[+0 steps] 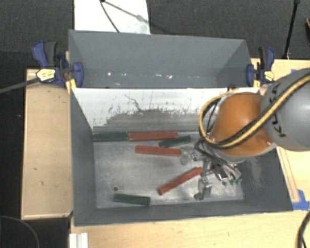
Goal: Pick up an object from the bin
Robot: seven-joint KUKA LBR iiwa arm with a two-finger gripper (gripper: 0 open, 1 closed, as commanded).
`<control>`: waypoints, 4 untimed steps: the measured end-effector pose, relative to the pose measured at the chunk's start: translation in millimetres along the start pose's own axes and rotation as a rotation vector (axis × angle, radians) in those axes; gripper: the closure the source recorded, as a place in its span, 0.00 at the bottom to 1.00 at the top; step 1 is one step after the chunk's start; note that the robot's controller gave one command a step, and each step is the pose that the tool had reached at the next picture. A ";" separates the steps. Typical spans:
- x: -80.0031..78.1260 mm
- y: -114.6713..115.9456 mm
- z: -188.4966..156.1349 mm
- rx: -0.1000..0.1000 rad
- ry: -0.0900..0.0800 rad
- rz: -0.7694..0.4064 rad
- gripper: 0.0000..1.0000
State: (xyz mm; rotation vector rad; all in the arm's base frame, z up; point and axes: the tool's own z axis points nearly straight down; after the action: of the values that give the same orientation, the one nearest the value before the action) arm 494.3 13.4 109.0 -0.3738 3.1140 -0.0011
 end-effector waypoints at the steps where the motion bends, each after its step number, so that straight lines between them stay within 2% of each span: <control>1: 3.3 25.1 37.0 0.001 -0.008 -0.334 0.00; 2: 1.2 24.9 36.0 0.000 -0.005 -0.332 0.00; 3: 2.6 25.1 36.9 -0.002 -0.001 -0.332 1.00; 4: 1.4 25.1 22.2 -0.001 -0.002 -0.329 1.00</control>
Offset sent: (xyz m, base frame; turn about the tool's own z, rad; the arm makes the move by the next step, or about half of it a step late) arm -0.0129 0.0230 -0.0390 -0.3337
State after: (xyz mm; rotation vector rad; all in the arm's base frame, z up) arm 487.1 37.5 86.8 -0.8783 3.0093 -0.0010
